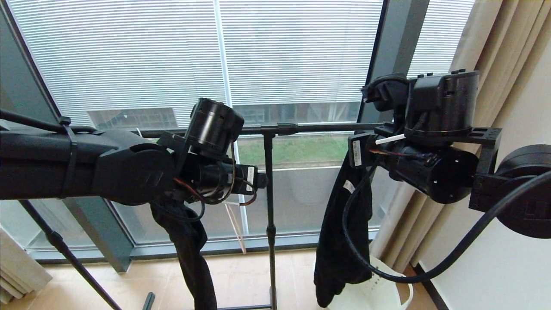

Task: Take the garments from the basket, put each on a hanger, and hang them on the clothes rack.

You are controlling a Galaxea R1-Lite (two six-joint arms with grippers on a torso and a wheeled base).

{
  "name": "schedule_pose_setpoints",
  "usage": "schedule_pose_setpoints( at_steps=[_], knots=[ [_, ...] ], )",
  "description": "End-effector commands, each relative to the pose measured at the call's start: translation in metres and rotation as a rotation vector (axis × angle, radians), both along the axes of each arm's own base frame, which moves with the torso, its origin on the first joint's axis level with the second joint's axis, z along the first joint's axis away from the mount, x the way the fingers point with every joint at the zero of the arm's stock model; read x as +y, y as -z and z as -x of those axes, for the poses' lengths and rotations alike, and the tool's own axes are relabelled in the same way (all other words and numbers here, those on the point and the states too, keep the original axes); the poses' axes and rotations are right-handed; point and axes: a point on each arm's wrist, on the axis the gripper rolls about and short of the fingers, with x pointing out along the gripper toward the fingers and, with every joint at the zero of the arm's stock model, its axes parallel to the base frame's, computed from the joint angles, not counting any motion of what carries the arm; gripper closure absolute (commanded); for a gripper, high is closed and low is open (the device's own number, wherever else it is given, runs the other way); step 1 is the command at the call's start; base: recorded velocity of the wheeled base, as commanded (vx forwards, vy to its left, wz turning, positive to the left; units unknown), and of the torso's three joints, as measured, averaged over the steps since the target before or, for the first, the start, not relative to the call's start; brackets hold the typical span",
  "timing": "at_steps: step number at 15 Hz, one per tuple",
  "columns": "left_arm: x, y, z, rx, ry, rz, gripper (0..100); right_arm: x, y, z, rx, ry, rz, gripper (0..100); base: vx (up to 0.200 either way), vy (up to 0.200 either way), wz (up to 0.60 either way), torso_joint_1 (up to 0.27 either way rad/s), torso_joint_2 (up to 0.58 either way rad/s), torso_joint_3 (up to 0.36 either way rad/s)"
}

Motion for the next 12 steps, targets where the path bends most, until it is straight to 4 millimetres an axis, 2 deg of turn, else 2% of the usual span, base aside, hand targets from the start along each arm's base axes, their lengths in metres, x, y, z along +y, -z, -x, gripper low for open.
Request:
schedule_pose_setpoints(
  at_steps=[1,6,12],
  knots=[
    [-0.002,0.004,-0.001,0.01,-0.004,0.001,0,0.001,0.001,-0.001,0.001,0.0,0.001,100,0.0,0.0,0.0,0.0,0.0,0.0],
    [0.003,-0.017,0.013,-0.026,-0.017,0.06,0,0.001,0.001,0.0,0.001,0.0,0.001,100,0.0,0.0,0.0,0.0,0.0,0.0],
    [0.008,-0.001,0.016,0.021,-0.042,0.027,0,0.001,0.001,0.0,0.001,0.0,0.001,100,0.0,0.0,0.0,0.0,0.0,0.0]
  ],
)
